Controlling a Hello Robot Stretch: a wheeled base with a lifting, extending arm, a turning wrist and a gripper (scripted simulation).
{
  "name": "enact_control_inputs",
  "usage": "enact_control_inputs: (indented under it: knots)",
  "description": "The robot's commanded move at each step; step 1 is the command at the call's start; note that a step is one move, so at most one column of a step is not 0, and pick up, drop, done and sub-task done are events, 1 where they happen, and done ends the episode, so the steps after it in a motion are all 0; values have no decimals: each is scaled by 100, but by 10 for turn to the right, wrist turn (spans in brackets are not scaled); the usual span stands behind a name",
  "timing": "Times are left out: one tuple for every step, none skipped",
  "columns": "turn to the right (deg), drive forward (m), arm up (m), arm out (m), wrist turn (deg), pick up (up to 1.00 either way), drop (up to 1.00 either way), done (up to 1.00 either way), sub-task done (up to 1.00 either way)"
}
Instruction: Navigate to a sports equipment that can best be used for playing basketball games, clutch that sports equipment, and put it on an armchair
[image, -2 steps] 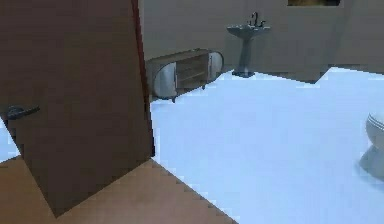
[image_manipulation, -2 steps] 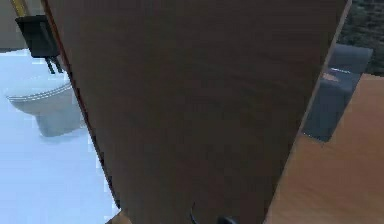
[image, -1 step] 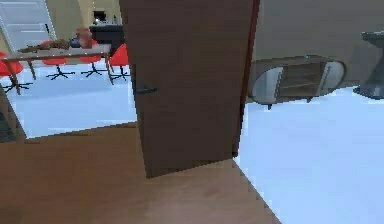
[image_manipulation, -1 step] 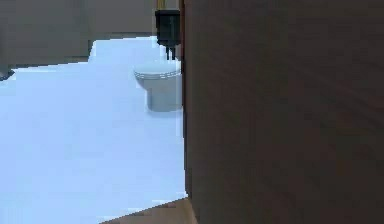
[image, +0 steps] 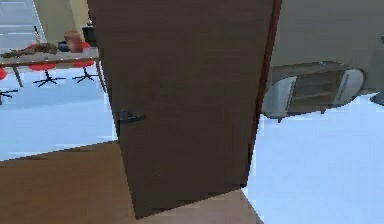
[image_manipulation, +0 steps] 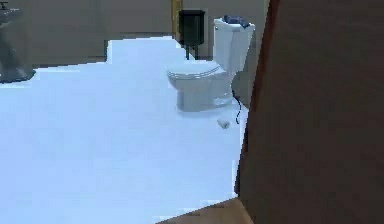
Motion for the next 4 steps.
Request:
enact_control_inputs:
  knots:
    - [450,0,0,0,0,0,0,0,0]
    - [240,0,0,0,0,0,0,0,0]
    - [0,100,0,0,0,0,0,0,0]
    - [0,65,0,0,0,0,0,0,0]
